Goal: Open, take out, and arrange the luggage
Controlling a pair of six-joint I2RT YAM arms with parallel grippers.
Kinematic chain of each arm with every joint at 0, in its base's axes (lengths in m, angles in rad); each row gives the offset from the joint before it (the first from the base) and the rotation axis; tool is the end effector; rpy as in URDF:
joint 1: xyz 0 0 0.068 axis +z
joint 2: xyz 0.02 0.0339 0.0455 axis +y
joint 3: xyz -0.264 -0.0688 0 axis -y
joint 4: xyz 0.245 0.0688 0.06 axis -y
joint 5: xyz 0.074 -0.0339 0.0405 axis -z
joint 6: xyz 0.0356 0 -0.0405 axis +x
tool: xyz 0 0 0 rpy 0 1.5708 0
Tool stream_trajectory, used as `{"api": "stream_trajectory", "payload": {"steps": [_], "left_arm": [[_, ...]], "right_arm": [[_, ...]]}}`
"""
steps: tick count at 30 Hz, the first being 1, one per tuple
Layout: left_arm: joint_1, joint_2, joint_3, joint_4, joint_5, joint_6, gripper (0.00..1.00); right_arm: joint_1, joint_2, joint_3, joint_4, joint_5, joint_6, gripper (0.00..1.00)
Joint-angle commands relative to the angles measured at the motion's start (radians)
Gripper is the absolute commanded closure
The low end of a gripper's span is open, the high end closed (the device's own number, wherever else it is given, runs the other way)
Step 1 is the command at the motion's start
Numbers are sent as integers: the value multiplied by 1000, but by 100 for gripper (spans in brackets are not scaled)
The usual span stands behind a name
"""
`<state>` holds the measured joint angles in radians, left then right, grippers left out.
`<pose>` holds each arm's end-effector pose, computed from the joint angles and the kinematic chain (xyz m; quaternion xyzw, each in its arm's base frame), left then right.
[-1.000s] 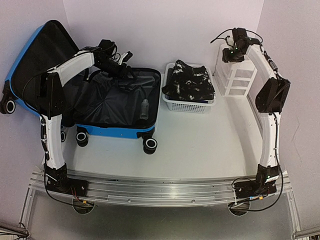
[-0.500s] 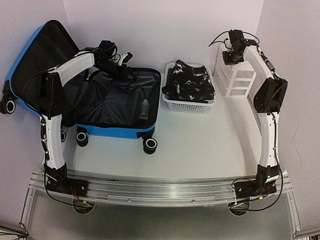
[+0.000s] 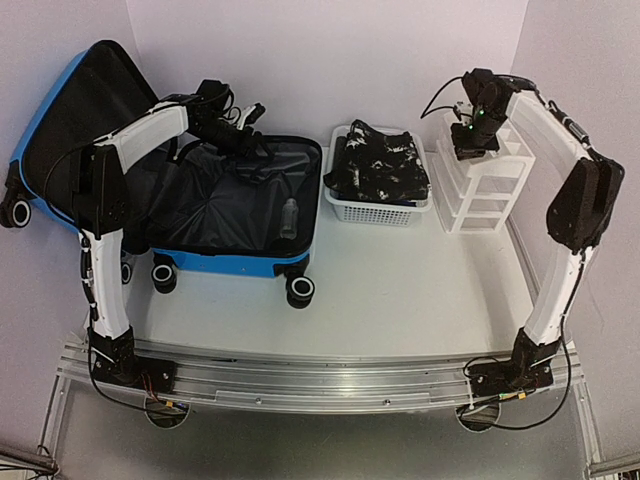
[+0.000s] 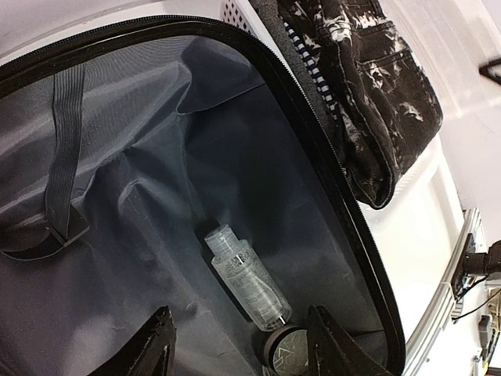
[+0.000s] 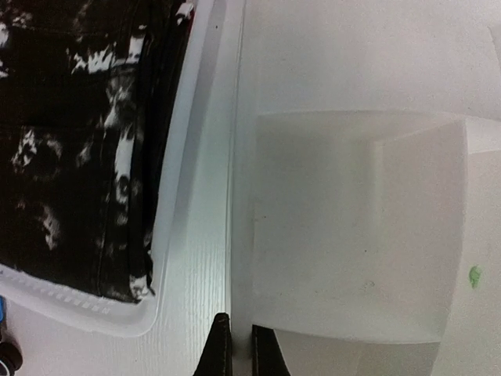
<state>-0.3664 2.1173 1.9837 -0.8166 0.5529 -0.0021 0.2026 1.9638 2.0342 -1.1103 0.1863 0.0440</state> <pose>0.4309 -0.1854 0.2810 0.2479 0.8858 -0.3093 0.2412 0.4093 0.0773 0.3405 -0.0518 0.9597 -0.0570 0.2703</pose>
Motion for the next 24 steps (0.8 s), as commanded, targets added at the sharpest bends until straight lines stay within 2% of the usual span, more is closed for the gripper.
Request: {"api": "stream_trajectory", "payload": {"steps": [1, 11, 18, 24], "left_arm": [[0, -71, -12, 40, 43, -41, 44], [-32, -69, 19, 8, 71, -1, 43], [-74, -59, 93, -57, 55, 101, 41], [-169, -39, 157, -105, 51, 231, 42]], "right_arm": [[34, -229, -204, -132, -16, 130, 100], [88, -485, -429, -292, -113, 288, 100], [88, -542, -508, -334, -174, 241, 100], [91, -563, -562, -327, -238, 131, 100]]}}
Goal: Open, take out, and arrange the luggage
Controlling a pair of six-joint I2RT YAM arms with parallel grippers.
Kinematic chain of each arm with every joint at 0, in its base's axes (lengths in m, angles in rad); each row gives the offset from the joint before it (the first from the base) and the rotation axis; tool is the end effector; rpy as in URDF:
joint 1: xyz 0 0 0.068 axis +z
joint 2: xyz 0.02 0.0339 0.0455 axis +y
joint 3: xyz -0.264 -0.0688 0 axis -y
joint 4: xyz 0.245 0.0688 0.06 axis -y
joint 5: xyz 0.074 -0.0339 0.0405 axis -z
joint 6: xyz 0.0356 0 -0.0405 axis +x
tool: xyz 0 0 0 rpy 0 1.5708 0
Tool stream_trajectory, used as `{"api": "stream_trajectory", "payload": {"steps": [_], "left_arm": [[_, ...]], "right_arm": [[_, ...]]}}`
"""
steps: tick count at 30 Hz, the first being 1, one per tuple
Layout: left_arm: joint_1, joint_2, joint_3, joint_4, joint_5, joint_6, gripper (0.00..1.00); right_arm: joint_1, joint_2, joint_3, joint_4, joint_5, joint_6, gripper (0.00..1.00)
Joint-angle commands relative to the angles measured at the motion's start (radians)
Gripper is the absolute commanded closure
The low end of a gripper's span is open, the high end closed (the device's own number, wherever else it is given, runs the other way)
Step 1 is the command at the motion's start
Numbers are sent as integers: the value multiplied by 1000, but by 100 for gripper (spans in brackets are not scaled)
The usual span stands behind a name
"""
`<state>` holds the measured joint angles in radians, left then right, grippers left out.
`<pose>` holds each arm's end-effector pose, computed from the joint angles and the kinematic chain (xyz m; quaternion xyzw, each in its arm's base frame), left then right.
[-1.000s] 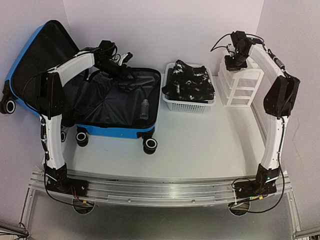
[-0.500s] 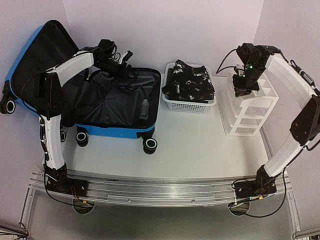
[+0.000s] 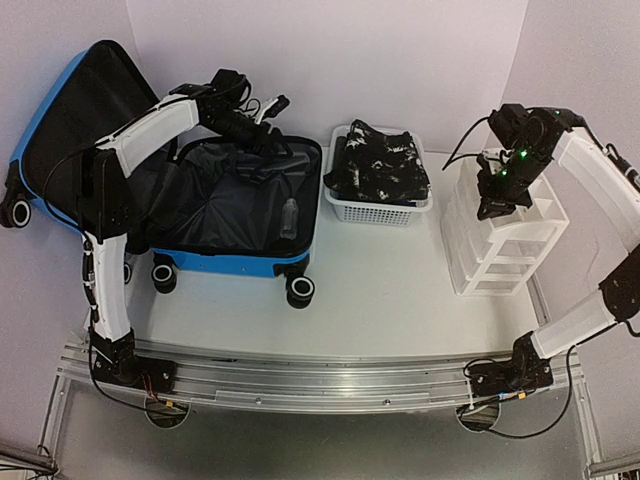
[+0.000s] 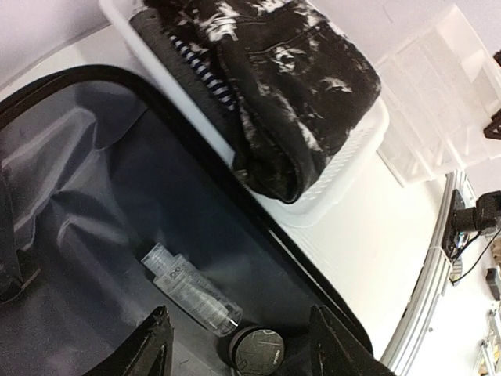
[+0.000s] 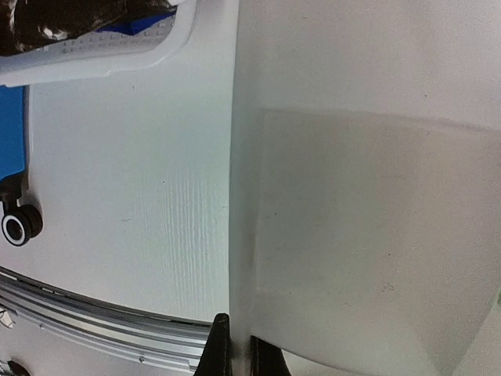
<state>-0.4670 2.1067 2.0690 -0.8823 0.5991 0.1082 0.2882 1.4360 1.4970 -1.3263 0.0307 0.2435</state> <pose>0.4058 -0.2271 0.3089 0.3473 0.8414 -0.3296 0.2507 0.2480 0.0724 0.3454 -0.0198 0.9880 0.0253 0.1508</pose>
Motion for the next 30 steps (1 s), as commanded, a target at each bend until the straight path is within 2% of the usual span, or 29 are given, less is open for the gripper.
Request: {"api": "stream_trajectory", "payload": {"steps": [1, 5, 7, 13, 17, 22, 26, 30], "left_arm": [[-86, -24, 82, -47, 8, 149, 42], [-134, -20, 85, -52, 71, 268, 42], [-156, -26, 73, -26, 86, 329, 42], [-249, -61, 12, 162, 90, 555, 42], [-317, -97, -106, 401, 57, 729, 35], [-410, -105, -347, 977, -26, 930, 23], [-471, 3, -341, 1238, -121, 998, 21], [-515, 115, -318, 1434, -141, 1047, 21]], "right_arm": [[9, -44, -30, -105, -91, -76, 100], [16, -80, -68, -61, -124, -62, 98], [16, -88, -60, -39, -133, -46, 81], [16, -58, 132, -1, -178, -18, 54], [12, -13, 297, -6, -164, 4, 43], [-62, 52, 425, -5, -114, 52, 32], [-226, 85, 488, -4, -24, 82, 31], [-384, 126, 476, 4, 50, 63, 30]]}}
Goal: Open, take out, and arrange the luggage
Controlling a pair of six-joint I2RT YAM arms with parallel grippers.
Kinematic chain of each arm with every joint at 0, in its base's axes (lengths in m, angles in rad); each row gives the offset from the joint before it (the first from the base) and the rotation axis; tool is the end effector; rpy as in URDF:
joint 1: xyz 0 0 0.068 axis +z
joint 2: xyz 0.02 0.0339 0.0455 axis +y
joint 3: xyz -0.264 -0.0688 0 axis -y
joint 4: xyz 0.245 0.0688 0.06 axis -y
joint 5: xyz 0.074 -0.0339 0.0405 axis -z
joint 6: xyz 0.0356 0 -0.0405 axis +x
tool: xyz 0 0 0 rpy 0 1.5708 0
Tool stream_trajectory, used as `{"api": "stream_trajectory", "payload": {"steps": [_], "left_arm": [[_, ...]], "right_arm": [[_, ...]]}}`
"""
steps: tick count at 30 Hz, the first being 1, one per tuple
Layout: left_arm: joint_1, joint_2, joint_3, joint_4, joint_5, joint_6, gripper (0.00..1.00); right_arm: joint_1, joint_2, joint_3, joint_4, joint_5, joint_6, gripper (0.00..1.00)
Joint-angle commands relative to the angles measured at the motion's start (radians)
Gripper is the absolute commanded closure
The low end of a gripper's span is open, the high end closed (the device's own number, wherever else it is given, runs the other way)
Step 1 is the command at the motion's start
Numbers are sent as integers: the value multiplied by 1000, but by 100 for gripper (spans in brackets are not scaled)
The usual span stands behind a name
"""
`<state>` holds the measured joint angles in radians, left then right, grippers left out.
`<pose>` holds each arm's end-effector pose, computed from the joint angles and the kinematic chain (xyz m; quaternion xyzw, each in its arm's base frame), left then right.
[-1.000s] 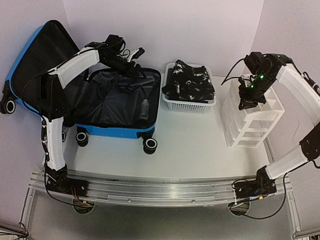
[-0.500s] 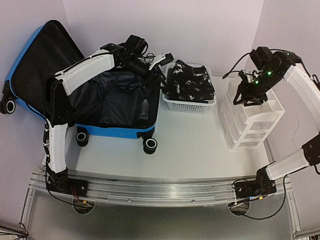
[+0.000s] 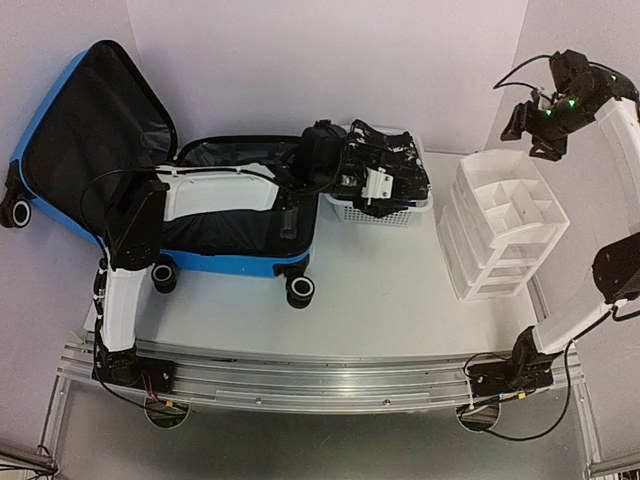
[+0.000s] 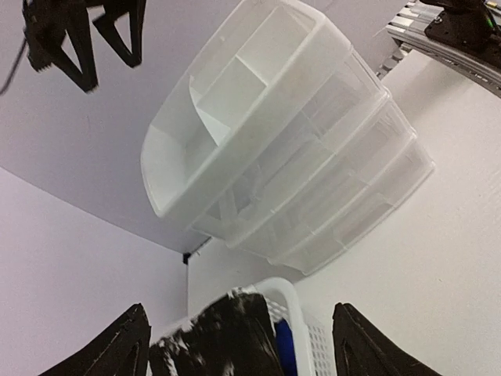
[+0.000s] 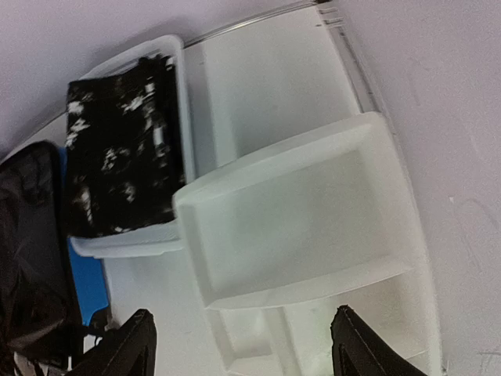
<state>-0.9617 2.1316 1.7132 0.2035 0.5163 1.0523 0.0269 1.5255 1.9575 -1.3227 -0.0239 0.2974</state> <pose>0.2781 -0.4293 0.2700 0.7221 0.2671 -0.1712 0.6148 0.2742 0.0082 0.4491 0.1232 0.9346 0.0650 0.3273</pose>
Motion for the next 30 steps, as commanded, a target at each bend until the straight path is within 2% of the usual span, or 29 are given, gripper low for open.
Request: {"api": "stream_trajectory", "payload": {"steps": [1, 4, 7, 10, 16, 18, 27, 30], "left_arm": [[-29, 108, 45, 377, -50, 116, 21], [-63, 165, 64, 408, -35, 159, 24], [-103, 212, 83, 418, -55, 153, 29], [-129, 282, 146, 443, -84, 159, 32], [-153, 444, 312, 489, -147, 228, 34], [-155, 460, 324, 492, -159, 218, 35], [-137, 523, 390, 498, -226, 222, 46], [-118, 516, 379, 494, -206, 224, 48]], "right_arm": [[-148, 48, -3, 3, 88, 3, 30], [-279, 35, -111, 34, -63, 17, 28], [-357, -30, -241, 114, -173, 36, 26], [-368, -64, -329, 180, -297, 20, 25], [-369, -60, -459, 217, -371, -75, 26], [-369, -84, -487, 217, -387, -95, 28], [-369, -129, -568, 155, -429, -217, 51], [-369, -115, -583, 122, -426, -269, 52]]}}
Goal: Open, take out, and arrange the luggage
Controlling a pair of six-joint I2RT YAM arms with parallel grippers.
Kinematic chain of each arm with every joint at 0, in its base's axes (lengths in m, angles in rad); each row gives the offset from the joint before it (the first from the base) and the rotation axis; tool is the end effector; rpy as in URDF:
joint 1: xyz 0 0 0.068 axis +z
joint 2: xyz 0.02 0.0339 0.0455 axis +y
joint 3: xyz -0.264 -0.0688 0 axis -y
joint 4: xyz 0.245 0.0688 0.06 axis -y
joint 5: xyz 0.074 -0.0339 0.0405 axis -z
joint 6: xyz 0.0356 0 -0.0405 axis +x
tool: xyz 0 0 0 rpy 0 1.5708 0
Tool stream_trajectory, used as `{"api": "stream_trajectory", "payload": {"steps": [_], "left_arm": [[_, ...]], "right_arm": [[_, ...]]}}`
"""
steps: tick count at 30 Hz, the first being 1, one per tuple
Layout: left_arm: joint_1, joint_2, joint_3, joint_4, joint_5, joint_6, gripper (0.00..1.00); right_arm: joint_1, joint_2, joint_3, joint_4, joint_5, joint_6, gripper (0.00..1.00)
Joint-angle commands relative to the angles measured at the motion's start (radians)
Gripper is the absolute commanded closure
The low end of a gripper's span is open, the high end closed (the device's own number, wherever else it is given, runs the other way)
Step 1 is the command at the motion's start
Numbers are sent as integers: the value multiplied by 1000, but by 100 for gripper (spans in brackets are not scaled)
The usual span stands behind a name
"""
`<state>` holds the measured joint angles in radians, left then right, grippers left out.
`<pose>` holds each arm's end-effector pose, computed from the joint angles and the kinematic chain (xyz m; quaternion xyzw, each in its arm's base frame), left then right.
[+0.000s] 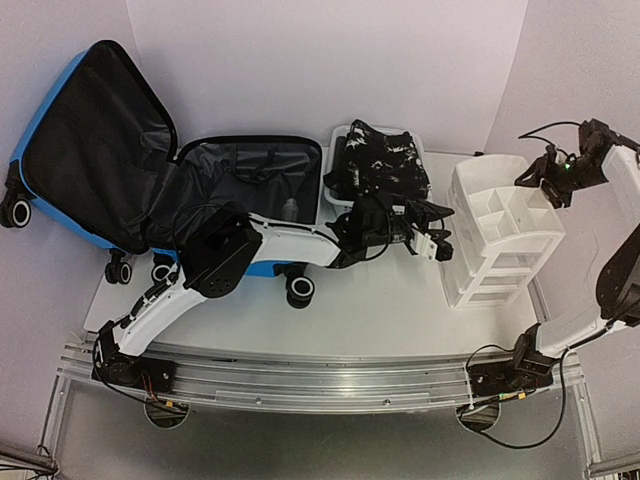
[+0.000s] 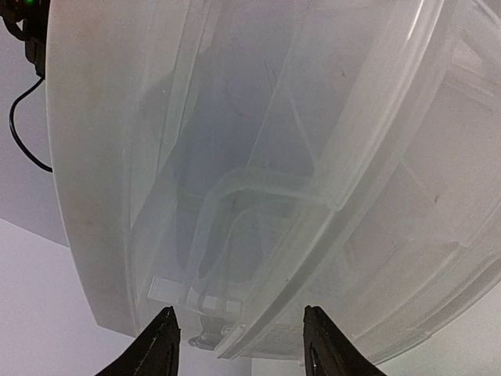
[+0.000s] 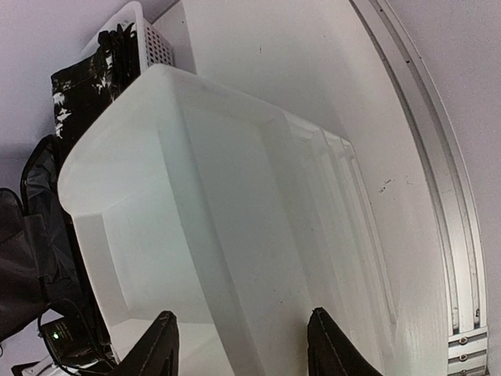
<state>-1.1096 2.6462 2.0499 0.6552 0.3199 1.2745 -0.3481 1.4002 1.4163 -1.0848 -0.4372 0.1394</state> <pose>0.2553 -0.5390 0.1574 0.6721 0.1427 -0.0497 0.7249 0.2592 -0.0780 0.3445 0.1759 0.9307 0.1837 0.2631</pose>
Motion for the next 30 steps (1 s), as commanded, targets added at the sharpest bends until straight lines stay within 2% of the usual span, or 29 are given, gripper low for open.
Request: {"api": "stream_trajectory", "payload": {"steps": [1, 12, 14, 18, 24, 30], "left_arm": [[35, 4, 44, 46, -8, 4, 48], [15, 27, 41, 122, 64, 3, 48], [9, 24, 28, 146, 76, 4, 48], [-4, -22, -89, 221, 121, 19, 47], [-23, -2, -16, 226, 94, 2, 48], [-23, -84, -173, 300, 112, 10, 48]], "right_arm": [[5, 11, -49, -115, -9, -119, 52], [6, 3, -67, -86, -129, -49, 58], [6, -9, -64, -80, -96, -29, 60], [6, -19, -55, -75, -52, 15, 63], [6, -61, -93, -34, -54, 70, 66], [7, -72, -93, -35, -25, 70, 67]]}}
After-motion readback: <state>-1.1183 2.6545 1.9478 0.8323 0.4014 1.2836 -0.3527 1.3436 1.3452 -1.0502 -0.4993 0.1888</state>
